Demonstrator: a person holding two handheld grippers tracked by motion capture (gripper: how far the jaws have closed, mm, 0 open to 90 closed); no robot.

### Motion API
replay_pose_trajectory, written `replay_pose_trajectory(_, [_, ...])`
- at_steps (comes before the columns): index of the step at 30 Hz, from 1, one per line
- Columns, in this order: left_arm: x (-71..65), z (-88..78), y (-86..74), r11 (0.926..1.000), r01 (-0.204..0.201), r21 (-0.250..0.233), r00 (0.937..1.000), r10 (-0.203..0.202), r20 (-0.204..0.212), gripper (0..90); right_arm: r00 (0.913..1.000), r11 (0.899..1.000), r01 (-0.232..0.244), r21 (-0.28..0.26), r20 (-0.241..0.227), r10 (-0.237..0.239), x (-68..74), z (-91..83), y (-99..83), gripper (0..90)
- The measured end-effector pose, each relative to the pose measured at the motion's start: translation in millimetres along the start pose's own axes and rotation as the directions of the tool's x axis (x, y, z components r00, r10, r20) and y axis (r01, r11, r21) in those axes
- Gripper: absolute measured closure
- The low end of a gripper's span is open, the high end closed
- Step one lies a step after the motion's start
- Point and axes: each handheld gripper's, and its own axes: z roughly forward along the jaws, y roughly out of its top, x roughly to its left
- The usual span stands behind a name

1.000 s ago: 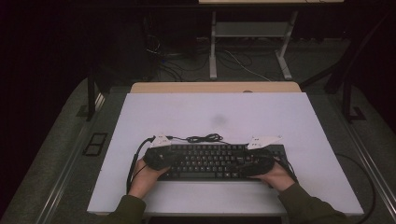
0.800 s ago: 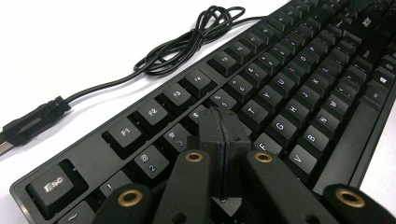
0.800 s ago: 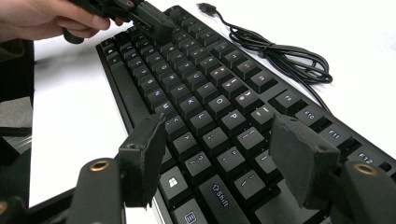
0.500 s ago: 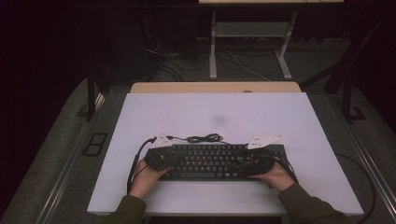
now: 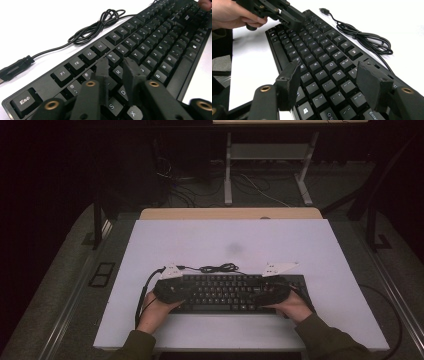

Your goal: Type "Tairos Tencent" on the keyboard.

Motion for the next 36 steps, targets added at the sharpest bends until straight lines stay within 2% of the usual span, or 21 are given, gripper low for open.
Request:
replay_pose_trajectory(10, [-2.9,-6.4,-5.9,1.0000,0.004,-0.005,0.9999,-0.004,0.010,51.3,0.9999,1.000,0.011,-0.002,-0.012,-0.011,3.9,5.9,5.5,46.9])
replay_pose_trajectory(21, [-3.9,-15.0,-12.2,0.9996,0.017,-0.020,0.9998,-0.017,-0.013,34.3,0.9988,0.999,0.044,0.014,-0.022,-0.044,10.8,18.7,13.8,69.1])
replay_pose_trajectory(33, [-6.4,-19.5,-17.1,0.9993,0.026,-0.025,0.9990,-0.027,-0.035,26.5,0.9951,0.997,0.067,0.038,-0.074,-0.064,18.4,37.5,22.4,88.6])
replay_pose_trajectory(36, [-6.6,-20.1,-17.4,0.9991,0.032,-0.028,0.9988,-0.033,-0.036,24.0,0.9937,0.997,0.068,0.043,-0.093,-0.064,20.2,44.0,24.6,89.6])
